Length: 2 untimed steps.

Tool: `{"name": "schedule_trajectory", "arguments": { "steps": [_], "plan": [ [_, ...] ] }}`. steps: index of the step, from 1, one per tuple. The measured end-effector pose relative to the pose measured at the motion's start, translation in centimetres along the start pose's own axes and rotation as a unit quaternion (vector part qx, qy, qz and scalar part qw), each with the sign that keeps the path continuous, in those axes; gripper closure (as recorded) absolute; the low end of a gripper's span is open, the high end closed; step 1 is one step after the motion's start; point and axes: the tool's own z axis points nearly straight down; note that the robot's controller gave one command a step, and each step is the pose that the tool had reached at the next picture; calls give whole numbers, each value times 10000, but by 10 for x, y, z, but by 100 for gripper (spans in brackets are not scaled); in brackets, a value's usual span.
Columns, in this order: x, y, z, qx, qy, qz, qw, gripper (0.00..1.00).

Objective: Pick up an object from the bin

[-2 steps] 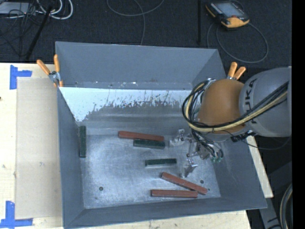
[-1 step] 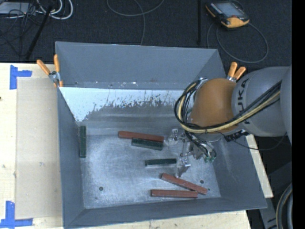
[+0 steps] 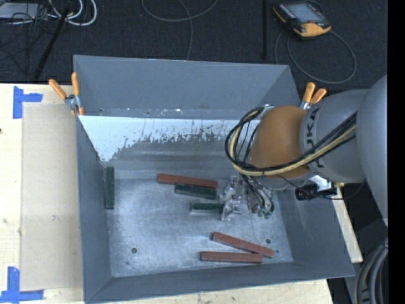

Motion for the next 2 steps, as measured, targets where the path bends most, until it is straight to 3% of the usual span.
{"name": "schedule_trajectory", "arguments": {
  "steps": [1,2],
  "plan": [
    [0,0,0,1,0,-3,10000,100],
    [-9,18,-186,-2,38,-68,10000,100]
  ]
}}
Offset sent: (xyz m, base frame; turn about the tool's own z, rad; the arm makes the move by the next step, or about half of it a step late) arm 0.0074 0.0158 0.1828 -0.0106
